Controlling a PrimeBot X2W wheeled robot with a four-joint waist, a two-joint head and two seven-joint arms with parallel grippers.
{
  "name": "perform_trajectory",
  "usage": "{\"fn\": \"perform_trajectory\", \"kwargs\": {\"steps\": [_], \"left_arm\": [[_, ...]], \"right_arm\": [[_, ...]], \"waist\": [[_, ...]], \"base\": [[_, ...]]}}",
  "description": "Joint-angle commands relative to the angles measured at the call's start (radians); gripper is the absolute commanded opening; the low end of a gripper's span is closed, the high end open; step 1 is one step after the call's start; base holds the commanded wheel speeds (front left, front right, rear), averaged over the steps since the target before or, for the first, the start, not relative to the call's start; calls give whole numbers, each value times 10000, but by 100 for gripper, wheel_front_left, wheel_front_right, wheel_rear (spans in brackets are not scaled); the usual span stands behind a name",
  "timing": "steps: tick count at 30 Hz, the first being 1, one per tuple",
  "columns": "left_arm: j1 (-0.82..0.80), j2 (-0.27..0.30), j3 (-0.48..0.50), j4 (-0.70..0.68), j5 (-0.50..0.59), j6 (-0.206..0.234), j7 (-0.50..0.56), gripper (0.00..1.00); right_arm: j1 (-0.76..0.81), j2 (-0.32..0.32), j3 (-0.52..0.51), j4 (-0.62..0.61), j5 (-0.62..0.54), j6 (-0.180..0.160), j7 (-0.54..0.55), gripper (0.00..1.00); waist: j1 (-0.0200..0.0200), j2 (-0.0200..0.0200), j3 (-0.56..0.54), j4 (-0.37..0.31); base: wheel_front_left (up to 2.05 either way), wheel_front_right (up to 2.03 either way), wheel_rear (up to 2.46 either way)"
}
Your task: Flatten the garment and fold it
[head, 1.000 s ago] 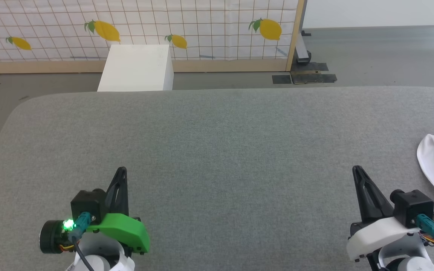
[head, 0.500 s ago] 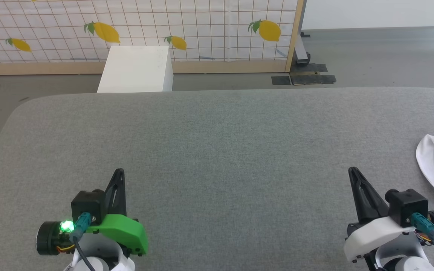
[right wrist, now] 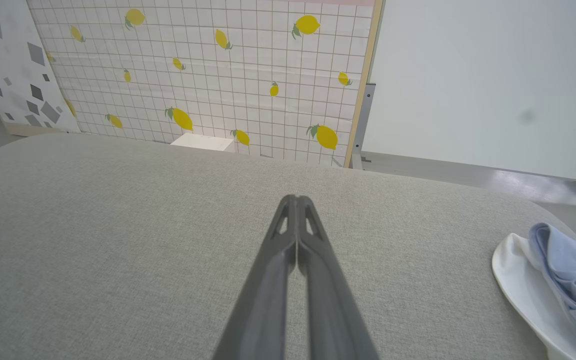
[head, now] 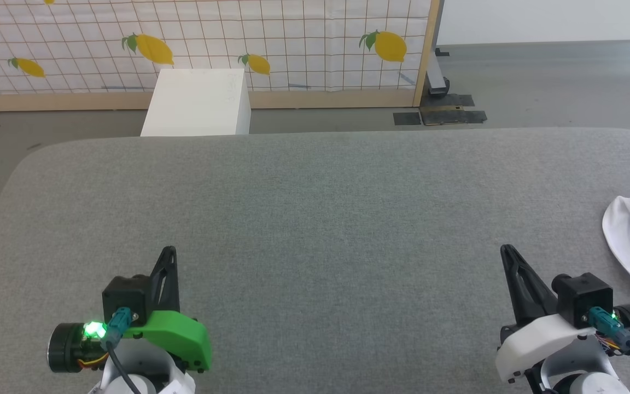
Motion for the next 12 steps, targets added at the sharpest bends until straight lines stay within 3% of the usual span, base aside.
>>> {"fn": "perform_trajectory", "kwargs": {"steps": [1,12], "left_arm": [[165,-49,57,-89,170,76,51,0],[165,-49,57,-89,170,76,51,0]], "right_arm": [[-192,26,35,-66,-78,-17,53,0],[-192,26,35,-66,-78,-17,53,0]], "waist": [[0,0,-3,-2],[0,0,-3,-2]], "base": [[0,0,0],[0,0,0]]}}
